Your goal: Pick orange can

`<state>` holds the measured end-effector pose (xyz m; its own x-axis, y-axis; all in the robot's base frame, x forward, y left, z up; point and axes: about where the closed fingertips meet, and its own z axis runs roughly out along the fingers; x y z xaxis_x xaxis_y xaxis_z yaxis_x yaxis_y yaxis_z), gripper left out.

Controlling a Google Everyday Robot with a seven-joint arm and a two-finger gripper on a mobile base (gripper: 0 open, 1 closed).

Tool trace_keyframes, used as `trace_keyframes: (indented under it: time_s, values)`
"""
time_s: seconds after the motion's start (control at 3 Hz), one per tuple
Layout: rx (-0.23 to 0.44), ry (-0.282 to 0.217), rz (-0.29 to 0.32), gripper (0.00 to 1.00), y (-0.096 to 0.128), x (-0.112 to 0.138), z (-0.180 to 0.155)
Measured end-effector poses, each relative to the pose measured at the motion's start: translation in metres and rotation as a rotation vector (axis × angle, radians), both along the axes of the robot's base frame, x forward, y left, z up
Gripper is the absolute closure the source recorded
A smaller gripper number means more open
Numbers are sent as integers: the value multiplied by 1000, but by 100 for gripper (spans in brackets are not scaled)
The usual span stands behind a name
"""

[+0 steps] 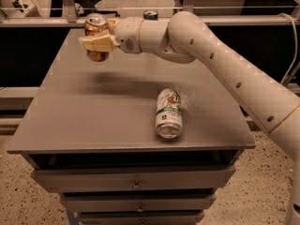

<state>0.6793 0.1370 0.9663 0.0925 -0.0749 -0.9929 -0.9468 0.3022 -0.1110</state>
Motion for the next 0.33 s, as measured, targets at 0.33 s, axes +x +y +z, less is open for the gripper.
trace_keyframes:
  time_s: [0.33]
  values:
    - [0,-5,-4,100,-4,-1,1]
